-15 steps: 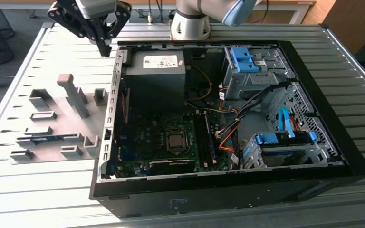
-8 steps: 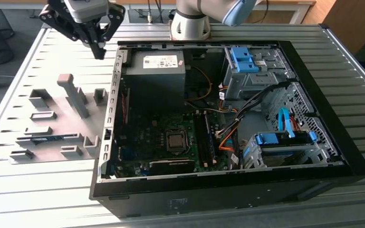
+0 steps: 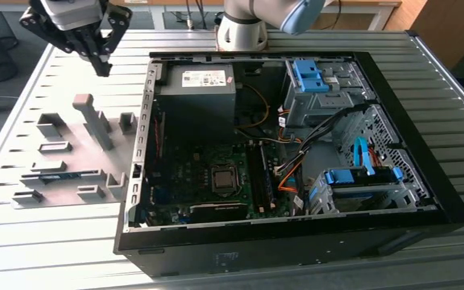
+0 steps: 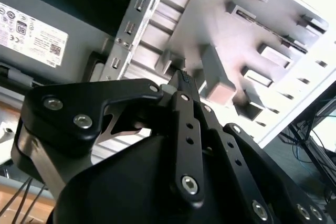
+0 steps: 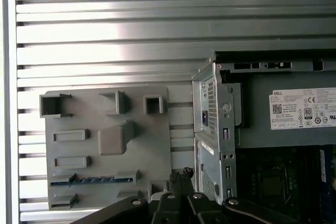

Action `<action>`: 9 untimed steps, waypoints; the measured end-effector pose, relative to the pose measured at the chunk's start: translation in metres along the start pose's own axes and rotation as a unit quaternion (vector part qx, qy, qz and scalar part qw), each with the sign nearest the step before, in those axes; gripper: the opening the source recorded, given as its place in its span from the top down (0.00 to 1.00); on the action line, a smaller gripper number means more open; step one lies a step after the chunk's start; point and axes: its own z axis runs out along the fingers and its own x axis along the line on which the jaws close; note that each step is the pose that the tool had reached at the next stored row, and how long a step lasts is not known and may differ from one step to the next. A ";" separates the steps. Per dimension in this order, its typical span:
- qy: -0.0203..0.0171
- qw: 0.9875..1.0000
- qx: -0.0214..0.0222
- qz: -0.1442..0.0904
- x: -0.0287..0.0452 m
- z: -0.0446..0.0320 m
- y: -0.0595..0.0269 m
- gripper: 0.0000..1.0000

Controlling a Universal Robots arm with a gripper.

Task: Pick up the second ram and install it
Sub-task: 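Reach for the second ram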

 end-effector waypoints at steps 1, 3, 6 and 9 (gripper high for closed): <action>0.000 1.000 0.000 0.000 0.0041 0.0000 -0.0002 0.89; 0.000 1.000 0.000 0.000 0.0107 -0.0002 -0.0006 0.89; 0.000 1.000 0.000 -0.001 0.0154 -0.0003 -0.0017 0.89; 0.000 1.000 0.000 -0.002 0.0176 -0.0003 -0.0024 0.89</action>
